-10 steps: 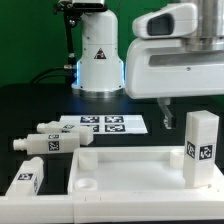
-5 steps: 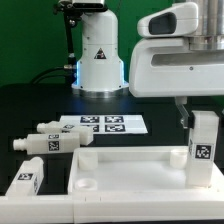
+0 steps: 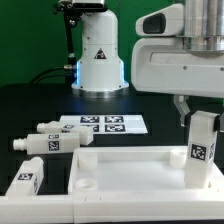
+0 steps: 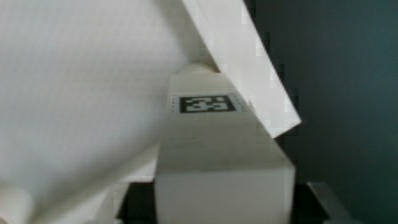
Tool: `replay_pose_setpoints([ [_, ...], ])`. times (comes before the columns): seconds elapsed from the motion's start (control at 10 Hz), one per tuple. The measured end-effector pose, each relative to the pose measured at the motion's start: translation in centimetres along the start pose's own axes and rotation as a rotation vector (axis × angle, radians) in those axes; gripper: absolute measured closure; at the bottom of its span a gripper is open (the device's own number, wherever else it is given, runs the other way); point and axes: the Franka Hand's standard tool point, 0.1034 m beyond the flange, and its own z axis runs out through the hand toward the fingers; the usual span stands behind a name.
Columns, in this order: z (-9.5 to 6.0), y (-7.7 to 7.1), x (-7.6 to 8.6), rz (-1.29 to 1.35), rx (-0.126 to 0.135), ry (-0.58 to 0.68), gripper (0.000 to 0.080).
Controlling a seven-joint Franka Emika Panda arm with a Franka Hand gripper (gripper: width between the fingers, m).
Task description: Assemble desk
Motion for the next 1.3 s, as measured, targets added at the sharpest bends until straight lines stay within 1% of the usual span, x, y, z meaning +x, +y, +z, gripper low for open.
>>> replay_pose_setpoints([
  [0.1,0.0,0.7,0.1,0.109,0.021,0.001,0.0515],
  [0.2,0.0,0.5,-0.1,0.146,0.018,-0.002,0.0515],
  [0.5,0.0,0.6,-0.1,0.319,0.019,-0.007,0.0514],
  [0.6,0.0,0.5,-0.3,0.550,0.034,-0.025,0.0514],
  [0.7,0.0,0.5,-0.6,0.757,0.061,-0.037,0.0514],
  [0.8,-0.1,0.6,-0.7,0.791,0.070,-0.043,0.0514],
  [0.9,0.0,0.5,-0.7,0.790,0.070,-0.043,0.0404],
  [1.0,0.1,0.5,-0.9,0.734,0.064,-0.039,0.0404],
  [1.1,0.0,0.3,-1.1,0.544,0.061,-0.029,0.0257],
  [1.2,0.0,0.1,-0.8,0.304,0.068,-0.019,0.0173],
  [1.3,0.1,-0.1,-0.8,0.131,0.069,-0.013,0.0173],
])
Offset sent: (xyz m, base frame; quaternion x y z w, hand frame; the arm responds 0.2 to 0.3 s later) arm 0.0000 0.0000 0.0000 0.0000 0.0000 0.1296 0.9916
